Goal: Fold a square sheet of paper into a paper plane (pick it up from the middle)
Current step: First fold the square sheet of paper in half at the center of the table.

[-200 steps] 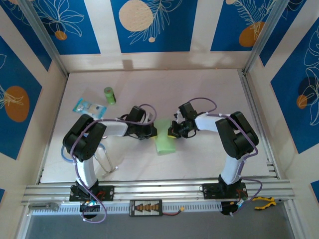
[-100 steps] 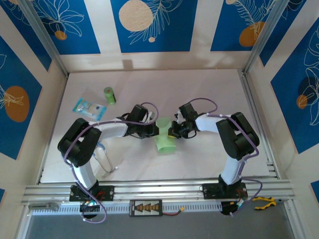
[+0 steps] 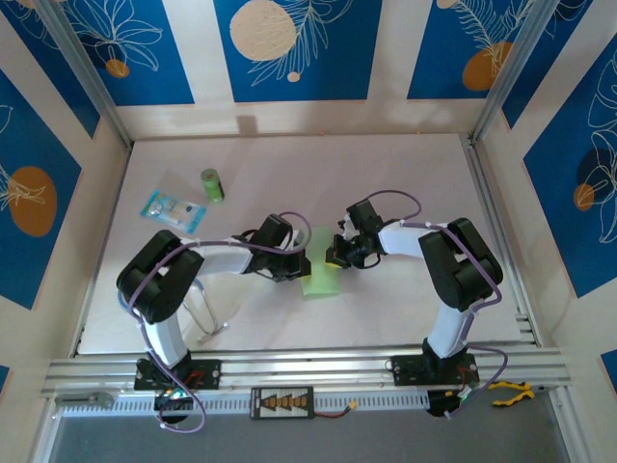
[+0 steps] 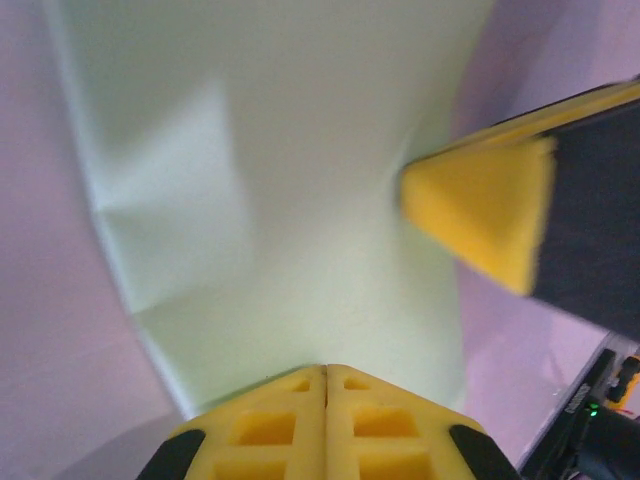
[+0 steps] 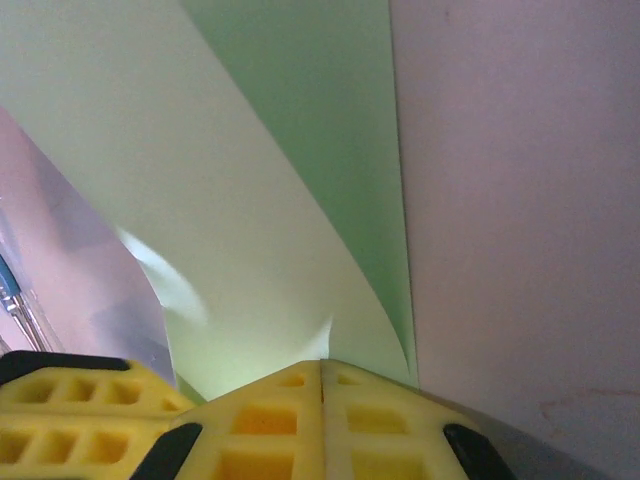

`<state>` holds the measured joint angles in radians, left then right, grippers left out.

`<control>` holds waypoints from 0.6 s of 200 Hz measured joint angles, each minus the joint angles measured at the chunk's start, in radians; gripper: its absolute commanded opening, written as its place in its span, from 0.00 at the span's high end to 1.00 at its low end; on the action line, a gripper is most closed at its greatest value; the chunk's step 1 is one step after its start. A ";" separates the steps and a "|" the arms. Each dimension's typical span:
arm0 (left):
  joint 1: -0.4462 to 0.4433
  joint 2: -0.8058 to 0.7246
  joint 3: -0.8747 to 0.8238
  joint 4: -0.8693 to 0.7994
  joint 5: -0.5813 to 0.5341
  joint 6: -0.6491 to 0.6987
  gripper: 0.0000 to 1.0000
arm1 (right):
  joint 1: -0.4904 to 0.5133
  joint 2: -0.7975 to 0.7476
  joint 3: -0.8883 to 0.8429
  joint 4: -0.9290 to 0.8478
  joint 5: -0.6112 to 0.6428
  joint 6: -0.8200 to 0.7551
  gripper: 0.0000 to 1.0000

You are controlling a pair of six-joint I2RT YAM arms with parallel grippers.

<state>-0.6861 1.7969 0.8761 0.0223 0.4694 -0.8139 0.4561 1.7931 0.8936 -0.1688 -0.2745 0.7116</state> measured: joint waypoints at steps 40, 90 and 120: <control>0.000 -0.006 -0.048 0.058 0.000 0.003 1.00 | 0.000 -0.003 -0.005 0.002 0.001 0.000 1.00; 0.000 -0.064 -0.058 0.039 0.002 0.001 1.00 | 0.000 -0.004 -0.005 0.001 0.004 0.000 1.00; -0.008 -0.079 -0.043 0.058 0.028 -0.019 1.00 | 0.000 -0.004 -0.005 0.000 0.004 0.000 1.00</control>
<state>-0.6941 1.7176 0.8333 0.0799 0.4973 -0.8330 0.4561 1.7893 0.8886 -0.1684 -0.2703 0.7116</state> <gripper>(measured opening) 0.048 0.057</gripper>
